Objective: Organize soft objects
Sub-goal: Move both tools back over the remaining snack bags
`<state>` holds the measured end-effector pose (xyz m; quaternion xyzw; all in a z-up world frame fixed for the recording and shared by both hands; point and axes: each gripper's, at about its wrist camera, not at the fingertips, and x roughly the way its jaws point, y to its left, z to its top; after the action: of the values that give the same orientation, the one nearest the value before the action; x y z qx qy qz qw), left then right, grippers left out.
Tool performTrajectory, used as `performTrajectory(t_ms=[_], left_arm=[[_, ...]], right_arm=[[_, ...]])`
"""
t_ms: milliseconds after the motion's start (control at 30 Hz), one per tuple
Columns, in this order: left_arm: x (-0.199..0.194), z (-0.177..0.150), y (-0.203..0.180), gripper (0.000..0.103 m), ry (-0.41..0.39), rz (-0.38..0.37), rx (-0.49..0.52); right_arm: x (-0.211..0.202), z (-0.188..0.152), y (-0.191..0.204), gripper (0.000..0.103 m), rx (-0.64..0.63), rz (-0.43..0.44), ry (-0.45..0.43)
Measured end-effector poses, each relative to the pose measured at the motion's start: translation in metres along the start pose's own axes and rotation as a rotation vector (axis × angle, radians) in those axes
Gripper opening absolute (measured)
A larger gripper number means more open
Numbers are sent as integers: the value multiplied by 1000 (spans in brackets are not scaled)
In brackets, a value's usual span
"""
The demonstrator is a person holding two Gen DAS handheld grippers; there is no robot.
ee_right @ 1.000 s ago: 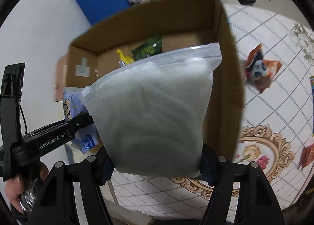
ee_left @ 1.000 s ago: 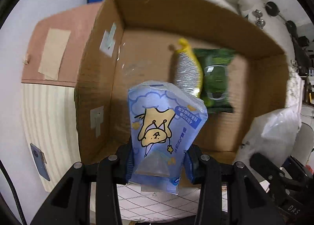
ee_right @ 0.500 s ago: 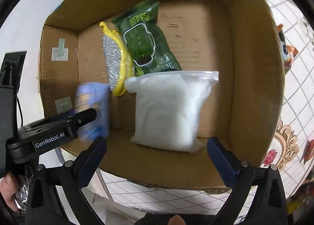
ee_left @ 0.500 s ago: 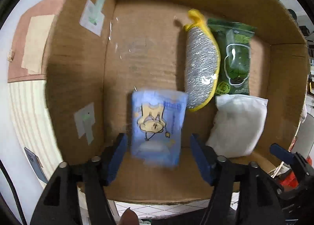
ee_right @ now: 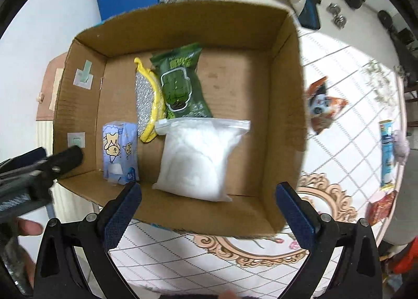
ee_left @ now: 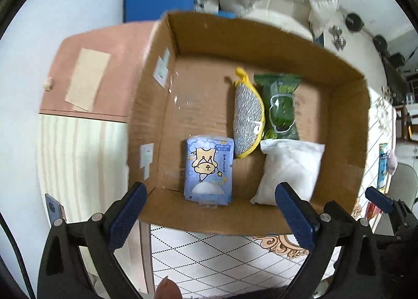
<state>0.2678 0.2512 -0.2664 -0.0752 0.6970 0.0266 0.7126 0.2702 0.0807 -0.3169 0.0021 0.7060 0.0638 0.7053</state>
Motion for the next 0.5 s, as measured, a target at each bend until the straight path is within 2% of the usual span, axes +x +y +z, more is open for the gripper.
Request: performTrajectory(t_ms=[300, 500], left_arm=[[-41, -39, -15, 103, -160, 56, 19], [-60, -62, -24, 103, -198, 56, 31]], right_arm=[[-59, -32, -15, 103, -4, -18, -142], [-88, -59, -19, 103, -19, 15, -194]])
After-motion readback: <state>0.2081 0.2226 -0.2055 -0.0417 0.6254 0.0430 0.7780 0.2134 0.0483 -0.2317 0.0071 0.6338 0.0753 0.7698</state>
